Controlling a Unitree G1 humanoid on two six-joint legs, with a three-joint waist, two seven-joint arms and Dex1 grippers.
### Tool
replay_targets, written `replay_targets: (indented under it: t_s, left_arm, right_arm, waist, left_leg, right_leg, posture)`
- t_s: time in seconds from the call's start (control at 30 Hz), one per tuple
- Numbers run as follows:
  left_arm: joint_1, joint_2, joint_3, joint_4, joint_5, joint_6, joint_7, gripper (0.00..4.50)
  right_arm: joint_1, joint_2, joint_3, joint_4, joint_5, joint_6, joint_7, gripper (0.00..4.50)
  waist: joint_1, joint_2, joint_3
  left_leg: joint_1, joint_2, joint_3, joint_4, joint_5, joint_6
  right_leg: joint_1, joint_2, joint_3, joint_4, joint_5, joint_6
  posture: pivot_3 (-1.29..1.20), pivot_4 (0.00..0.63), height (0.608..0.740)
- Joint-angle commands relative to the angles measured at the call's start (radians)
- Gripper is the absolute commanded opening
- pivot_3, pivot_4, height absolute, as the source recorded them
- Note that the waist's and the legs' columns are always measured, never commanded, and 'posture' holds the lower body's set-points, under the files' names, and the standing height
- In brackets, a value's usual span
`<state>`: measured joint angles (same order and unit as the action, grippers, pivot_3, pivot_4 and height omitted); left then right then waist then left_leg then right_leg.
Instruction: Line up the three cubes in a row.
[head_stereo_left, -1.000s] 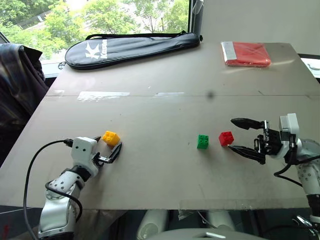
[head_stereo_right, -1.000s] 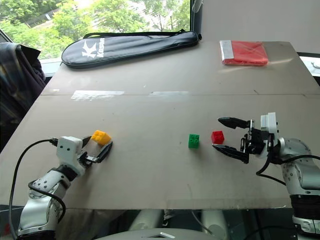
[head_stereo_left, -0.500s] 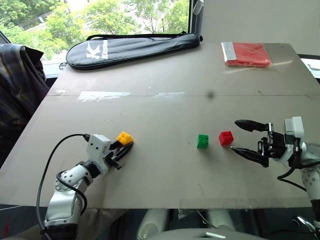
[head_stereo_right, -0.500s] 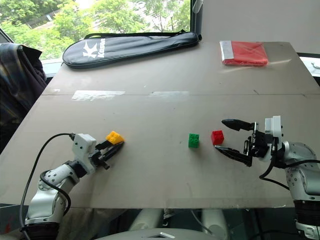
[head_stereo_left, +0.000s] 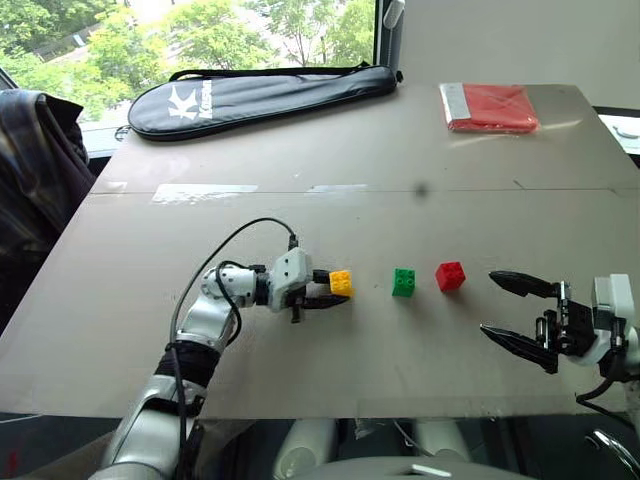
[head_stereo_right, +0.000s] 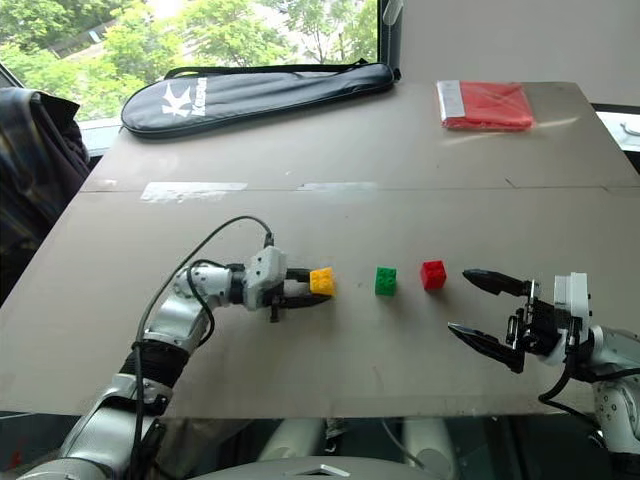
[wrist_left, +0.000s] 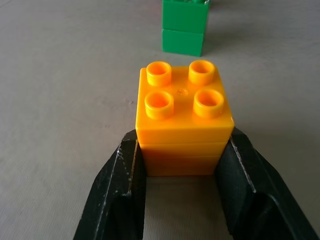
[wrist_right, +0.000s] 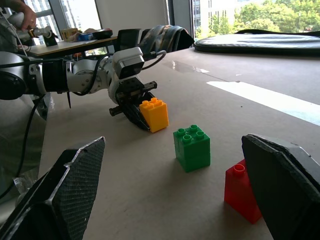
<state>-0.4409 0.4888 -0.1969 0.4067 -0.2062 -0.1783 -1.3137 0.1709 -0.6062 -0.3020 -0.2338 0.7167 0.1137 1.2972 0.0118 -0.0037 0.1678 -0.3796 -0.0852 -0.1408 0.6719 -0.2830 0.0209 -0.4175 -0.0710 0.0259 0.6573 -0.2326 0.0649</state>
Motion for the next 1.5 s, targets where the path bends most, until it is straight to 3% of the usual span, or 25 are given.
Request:
replay_targets:
  t_s: [0.03,0.37,0.83,0.9,0.97,1.07,1.37,1.5]
  left_arm:
    - [-0.074,-0.036,-0.032,0.136,0.03,-0.063,-0.056,1.3]
    - [-0.223,-0.13,-0.06,0.387,0.089,-0.212,-0.148,1.3]
    - [-0.224,-0.157,-0.054,0.409,0.106,-0.193,-0.172,1.3]
    - [-0.219,-0.151,-0.058,0.402,0.106,-0.172,-0.185,2.33]
    - [-0.216,-0.152,-0.049,0.397,0.104,-0.167,-0.17,2.89]
    - [-0.222,-0.153,-0.046,0.407,0.133,-0.2,-0.11,4.4]
    - [-0.149,-0.08,-0.006,0.296,0.115,-0.184,-0.065,4.49]
    - [0.018,0.02,0.073,-0.005,0.04,0.044,0.026,4.49]
  right_arm:
    - [0.036,0.013,-0.045,-0.085,0.03,-0.014,-0.045,4.5]
    - [0.109,0.032,-0.061,-0.179,0.039,-0.012,-0.13,4.5]
    - [0.141,0.033,-0.054,-0.197,0.041,-0.021,-0.162,4.5]
    - [0.133,0.032,-0.051,-0.188,0.041,-0.022,-0.159,4.5]
    - [0.126,0.031,-0.05,-0.181,0.04,-0.022,-0.157,4.5]
    - [0.119,0.031,-0.049,-0.173,0.039,-0.022,-0.152,4.5]
    - [0.116,0.038,-0.038,-0.141,0.027,-0.035,-0.129,4.5]
    - [0.123,0.042,-0.029,-0.101,0.001,-0.051,-0.114,4.5]
  waist:
    - [0.001,0.0,0.0]
    - [0.012,0.002,-0.001]
    - [0.016,0.004,-0.002]
    - [0.015,0.004,-0.002]
    - [0.014,0.004,-0.003]
    - [0.015,0.004,-0.003]
    - [0.005,0.005,-0.003]
    - [-0.022,0.005,-0.003]
  left_leg:
    - [0.0,0.0,0.0,0.0,0.0,0.0]
    - [0.001,-0.002,-0.003,0.005,-0.001,0.004]
    - [0.001,-0.003,-0.004,0.009,-0.001,0.005]
    - [0.001,-0.003,-0.004,0.009,-0.001,0.005]
    - [0.001,-0.003,-0.004,0.009,-0.001,0.005]
    - [0.001,-0.003,-0.004,0.009,-0.001,0.005]
    - [0.001,-0.002,-0.005,0.01,-0.001,0.005]
    - [0.002,0.0,-0.004,0.009,-0.001,0.005]
  right_leg:
    - [0.0,0.0,0.0,0.0,0.0,0.0]
    - [0.004,0.001,-0.003,0.002,0.0,0.001]
    - [0.006,0.002,-0.005,0.004,0.0,0.002]
    - [0.006,0.002,-0.005,0.003,0.0,0.002]
    - [0.006,0.002,-0.005,0.003,0.0,0.002]
    - [0.006,0.002,-0.005,0.003,0.0,0.002]
    - [0.006,0.001,-0.004,0.004,0.0,0.003]
    - [0.005,0.002,-0.004,0.004,0.0,0.002]
  posture:
    - [0.0,0.15,0.712]
    - [0.0,0.15,0.712]
    - [0.0,0.15,0.712]
    - [0.0,0.15,0.712]
    - [0.0,0.15,0.712]
    - [0.0,0.15,0.712]
    - [0.0,0.15,0.712]
    - [0.0,0.15,0.712]
